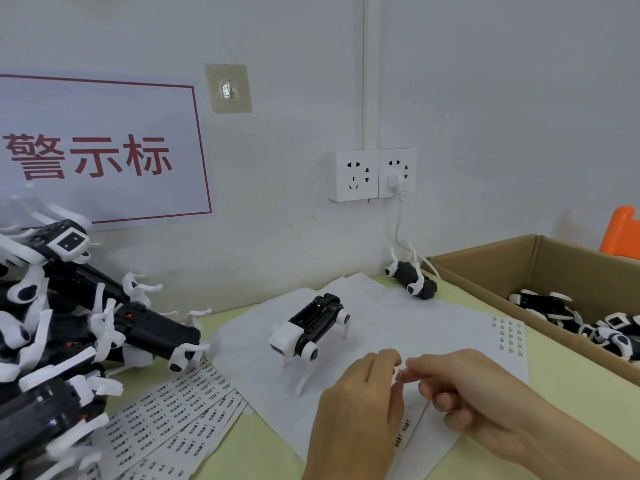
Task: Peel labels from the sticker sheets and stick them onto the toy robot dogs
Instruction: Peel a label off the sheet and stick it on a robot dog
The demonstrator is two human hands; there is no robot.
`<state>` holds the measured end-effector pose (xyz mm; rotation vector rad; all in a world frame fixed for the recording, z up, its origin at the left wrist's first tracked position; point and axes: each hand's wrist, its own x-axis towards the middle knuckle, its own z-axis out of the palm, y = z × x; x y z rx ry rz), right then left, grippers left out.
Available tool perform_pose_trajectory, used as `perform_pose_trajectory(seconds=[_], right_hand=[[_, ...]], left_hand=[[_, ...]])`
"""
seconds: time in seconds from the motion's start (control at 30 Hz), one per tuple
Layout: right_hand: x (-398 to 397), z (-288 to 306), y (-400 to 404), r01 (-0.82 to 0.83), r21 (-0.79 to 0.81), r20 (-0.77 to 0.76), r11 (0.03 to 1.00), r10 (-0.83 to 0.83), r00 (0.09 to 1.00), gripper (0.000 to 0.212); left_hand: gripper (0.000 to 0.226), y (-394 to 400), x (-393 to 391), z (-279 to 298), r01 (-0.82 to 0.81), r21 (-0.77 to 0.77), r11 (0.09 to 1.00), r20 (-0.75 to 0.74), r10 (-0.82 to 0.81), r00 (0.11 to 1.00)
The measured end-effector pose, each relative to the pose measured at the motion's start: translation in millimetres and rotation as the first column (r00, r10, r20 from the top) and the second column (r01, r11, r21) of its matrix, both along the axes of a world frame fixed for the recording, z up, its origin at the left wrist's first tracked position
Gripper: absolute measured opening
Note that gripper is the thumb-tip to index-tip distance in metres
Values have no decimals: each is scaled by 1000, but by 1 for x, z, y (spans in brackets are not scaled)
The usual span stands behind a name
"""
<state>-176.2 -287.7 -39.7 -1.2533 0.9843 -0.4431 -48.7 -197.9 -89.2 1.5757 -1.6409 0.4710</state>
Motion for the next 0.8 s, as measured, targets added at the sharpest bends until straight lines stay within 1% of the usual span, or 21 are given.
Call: perform_pose_trajectory(seconds=[0.07, 0.13, 0.2, 0.27, 0.37, 0.43, 0.5, 0.57, 0.67, 0.8], right_hand=[[1, -1, 0, -7, -35, -6, 999, 6, 1000, 21], [2, -2, 1, -15, -83, -18, 996, 14, 1000, 22], [2, -4, 1, -24, -111, -15, 994, 22, 1000, 20], [2, -4, 1, -20, -117, 7, 993, 21, 1000, 15], [4, -5, 2, 2, -151, 83, 989, 11, 997, 13], [5, -5, 2, 12, -182, 148, 983, 16, 989, 15], [6, -6, 3, 6, -207, 172, 978, 31, 985, 16], [8, -7, 5, -16, -225, 164, 974, 54, 985, 15], [11, -9, 8, -26, -239, 155, 971, 65, 986, 15], [12, -10, 9, -35, -267, 136, 963, 74, 988, 17]], left_hand=[[63, 2, -1, 1, 3, 27, 1000, -10, -2, 1000], [61, 2, -2, 1, -8, 29, 1000, -16, 8, 1000], [45, 3, -1, 1, -13, 43, 999, -67, 16, 998], [30, 4, -2, 3, -27, 115, 993, -208, 51, 977], [18, 4, 0, 3, 23, 192, 981, -468, 71, 881], [11, 5, 1, 11, 84, 193, 978, -621, 55, 782], [15, 5, 3, 15, 145, 169, 975, -721, 21, 693], [19, 6, 4, 16, 181, 162, 970, -746, 0, 666], [18, 7, 7, 17, 224, 138, 965, -773, -36, 633], [16, 7, 7, 19, 218, 103, 970, -796, -51, 603]])
